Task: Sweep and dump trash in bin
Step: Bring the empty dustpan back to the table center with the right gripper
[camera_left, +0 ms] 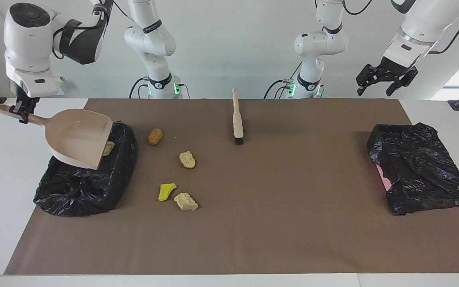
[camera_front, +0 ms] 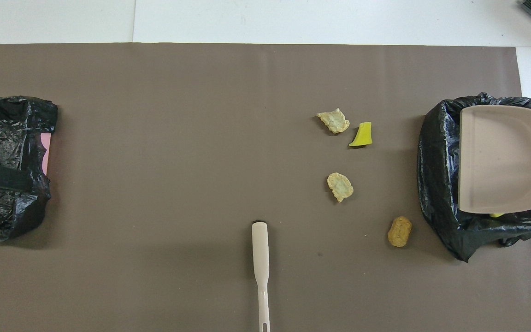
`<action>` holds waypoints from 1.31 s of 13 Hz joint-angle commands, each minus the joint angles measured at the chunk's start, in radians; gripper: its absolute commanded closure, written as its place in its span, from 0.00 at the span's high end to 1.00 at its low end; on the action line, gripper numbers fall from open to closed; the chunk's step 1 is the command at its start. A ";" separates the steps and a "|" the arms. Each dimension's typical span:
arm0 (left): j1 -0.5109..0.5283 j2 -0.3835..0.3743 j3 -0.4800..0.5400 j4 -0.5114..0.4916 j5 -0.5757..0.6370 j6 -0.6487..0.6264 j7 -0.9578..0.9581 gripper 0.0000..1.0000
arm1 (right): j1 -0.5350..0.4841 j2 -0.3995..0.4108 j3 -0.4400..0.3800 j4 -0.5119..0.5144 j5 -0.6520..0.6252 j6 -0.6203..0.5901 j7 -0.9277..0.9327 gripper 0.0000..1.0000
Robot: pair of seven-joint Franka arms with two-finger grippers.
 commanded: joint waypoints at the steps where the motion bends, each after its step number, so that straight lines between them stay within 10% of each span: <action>1: 0.005 -0.020 -0.006 -0.018 0.016 -0.009 -0.003 1.00 | 0.017 -0.020 0.028 0.004 0.080 -0.099 0.190 0.00; 17: 0.010 -0.020 -0.006 -0.018 0.016 -0.009 -0.005 1.00 | 0.534 0.005 0.031 0.004 0.478 -0.262 1.612 0.00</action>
